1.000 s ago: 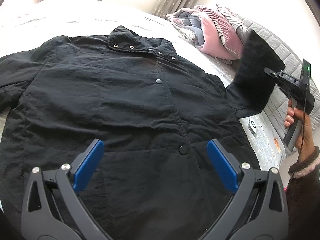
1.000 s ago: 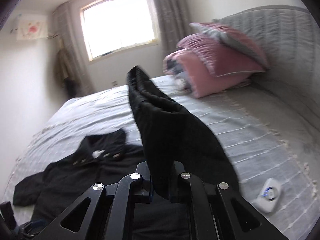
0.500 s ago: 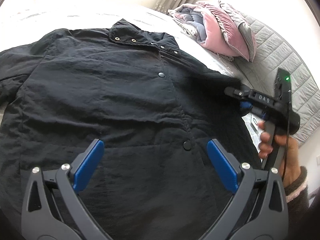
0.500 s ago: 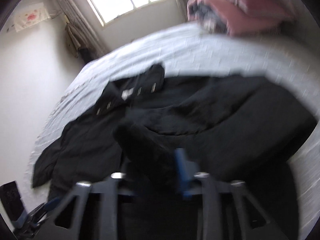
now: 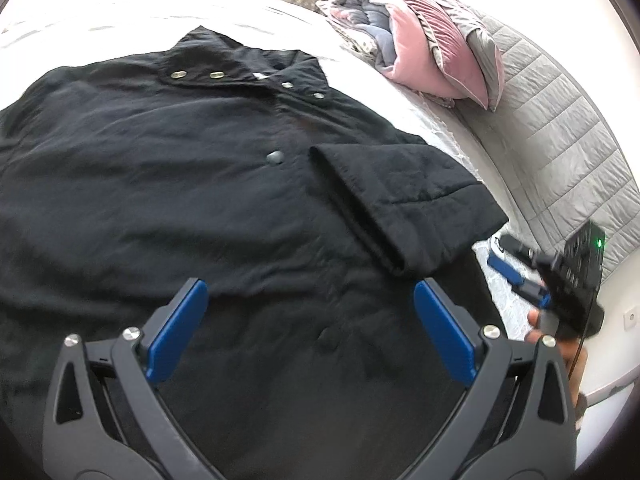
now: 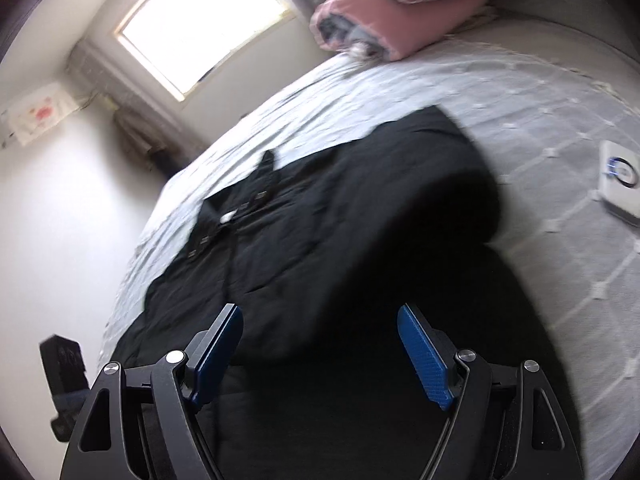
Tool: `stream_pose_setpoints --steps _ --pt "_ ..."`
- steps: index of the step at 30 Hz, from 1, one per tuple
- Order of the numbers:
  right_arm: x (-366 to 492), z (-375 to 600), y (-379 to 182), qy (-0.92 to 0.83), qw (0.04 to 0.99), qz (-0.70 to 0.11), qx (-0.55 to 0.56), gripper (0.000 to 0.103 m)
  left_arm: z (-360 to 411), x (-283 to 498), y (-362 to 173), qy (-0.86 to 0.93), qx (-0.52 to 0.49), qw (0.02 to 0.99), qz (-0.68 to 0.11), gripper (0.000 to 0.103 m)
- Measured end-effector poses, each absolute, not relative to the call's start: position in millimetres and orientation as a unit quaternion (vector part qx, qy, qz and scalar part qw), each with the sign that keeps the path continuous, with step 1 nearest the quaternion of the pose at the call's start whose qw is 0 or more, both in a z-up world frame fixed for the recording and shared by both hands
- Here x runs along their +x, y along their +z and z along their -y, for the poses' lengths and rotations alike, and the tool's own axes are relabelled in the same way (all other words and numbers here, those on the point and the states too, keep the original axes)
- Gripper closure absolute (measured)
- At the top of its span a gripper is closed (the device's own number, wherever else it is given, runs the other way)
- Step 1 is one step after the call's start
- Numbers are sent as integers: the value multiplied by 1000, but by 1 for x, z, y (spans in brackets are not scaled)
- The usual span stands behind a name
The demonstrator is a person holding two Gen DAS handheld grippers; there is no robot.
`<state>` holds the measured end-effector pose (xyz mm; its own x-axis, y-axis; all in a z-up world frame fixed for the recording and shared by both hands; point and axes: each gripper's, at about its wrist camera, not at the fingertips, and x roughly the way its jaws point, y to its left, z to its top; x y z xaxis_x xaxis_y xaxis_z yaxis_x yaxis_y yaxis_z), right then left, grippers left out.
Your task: Fold large clothes
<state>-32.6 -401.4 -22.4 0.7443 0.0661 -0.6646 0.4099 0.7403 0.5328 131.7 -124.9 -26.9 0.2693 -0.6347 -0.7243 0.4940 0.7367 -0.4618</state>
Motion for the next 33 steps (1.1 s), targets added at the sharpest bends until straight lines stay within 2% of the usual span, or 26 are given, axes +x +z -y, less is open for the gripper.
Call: stream_pose_setpoints --steps 2,6,8,10,11,13,16,24,29,33 --pt "-44 417 -26 -118 861 -322 376 22 143 142 -34 -363 -76 784 -498 2" --pt "-50 434 -36 -123 850 -310 409 22 187 160 -62 -381 -93 748 -535 21" --pt "-45 437 -40 -128 850 -314 404 22 203 162 -70 -379 -93 745 -540 25" --pt "-47 441 -40 -131 849 -315 403 22 218 161 -71 -385 -91 743 -540 33" --pt "-47 444 -41 -134 849 -312 404 22 226 159 -69 -392 -93 742 -536 41" --pt "-53 450 -41 -142 850 -302 408 22 237 157 -64 -395 -81 742 -536 90" --pt "-57 456 -42 -153 851 -288 411 22 242 151 -42 -405 -69 761 -503 94" --pt "-49 452 -45 -194 866 -312 339 22 189 162 42 -387 -74 831 -392 95" --pt "-28 440 -49 -193 876 -332 292 22 145 182 41 -331 -75 859 -383 95" --pt "-20 429 -54 -190 881 -349 256 22 117 198 11 -285 -82 870 -393 95"
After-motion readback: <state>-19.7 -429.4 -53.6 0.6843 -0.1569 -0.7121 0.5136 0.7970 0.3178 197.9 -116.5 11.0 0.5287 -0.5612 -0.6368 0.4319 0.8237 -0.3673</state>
